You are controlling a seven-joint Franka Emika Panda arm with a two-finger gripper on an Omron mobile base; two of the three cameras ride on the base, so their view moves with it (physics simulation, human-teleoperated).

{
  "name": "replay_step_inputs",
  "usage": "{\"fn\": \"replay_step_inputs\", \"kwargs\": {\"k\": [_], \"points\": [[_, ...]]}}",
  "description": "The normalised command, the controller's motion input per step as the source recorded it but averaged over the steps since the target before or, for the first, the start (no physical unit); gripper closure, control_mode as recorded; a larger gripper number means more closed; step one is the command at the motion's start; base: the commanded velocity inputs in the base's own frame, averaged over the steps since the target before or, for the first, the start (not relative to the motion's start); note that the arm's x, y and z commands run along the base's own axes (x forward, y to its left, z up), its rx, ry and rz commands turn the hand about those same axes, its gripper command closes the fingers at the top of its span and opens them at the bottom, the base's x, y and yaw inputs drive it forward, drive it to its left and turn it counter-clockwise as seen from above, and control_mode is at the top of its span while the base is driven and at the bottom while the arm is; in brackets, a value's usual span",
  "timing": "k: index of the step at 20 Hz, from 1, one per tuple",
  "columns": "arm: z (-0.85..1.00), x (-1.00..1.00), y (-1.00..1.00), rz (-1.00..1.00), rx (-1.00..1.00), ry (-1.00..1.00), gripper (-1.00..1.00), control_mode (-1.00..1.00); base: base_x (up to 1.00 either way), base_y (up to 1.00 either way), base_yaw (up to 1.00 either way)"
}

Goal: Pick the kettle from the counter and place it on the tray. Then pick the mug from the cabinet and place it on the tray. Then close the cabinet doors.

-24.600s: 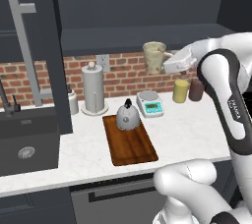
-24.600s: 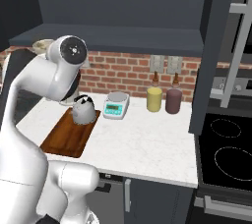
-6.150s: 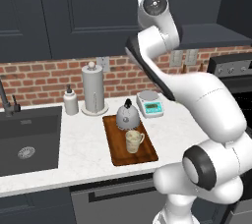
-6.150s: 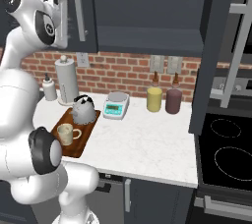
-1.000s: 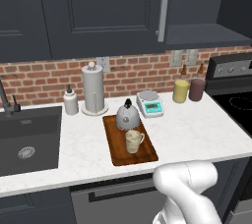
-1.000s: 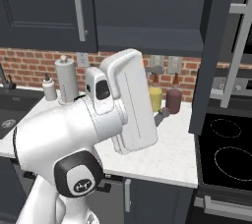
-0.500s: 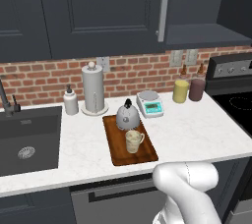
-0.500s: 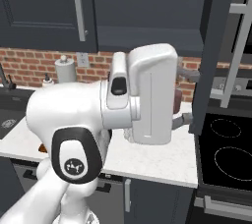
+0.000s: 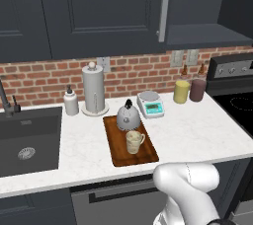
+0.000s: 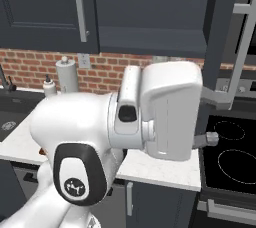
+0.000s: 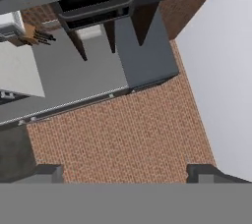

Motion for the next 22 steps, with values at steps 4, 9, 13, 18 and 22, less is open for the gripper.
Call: {"fn": "replay_step_inputs", "kwargs": {"k": [4, 9, 13, 18, 22], "points": [[0.02, -0.08, -0.50, 0.00, 0.00, 0.13, -1.00, -1.00, 0.00, 0.00, 0.00], [0.00, 0.01, -0.45, 0.01, 0.00, 0.20, -1.00, -1.00, 0.00, 0.00, 0.00], [0.00, 0.12, -0.19, 0.14, 0.00, 0.18, -1.00, -1.00, 0.00, 0.00, 0.00], [0.00, 0.18, -0.02, 0.30, 0.00, 0.09, -1.00, -1.00, 0.00, 0.00, 0.00], [0.00, 0.26, -0.05, 0.34, 0.00, 0.01, -1.00, -1.00, 0.00, 0.00, 0.00]]}}
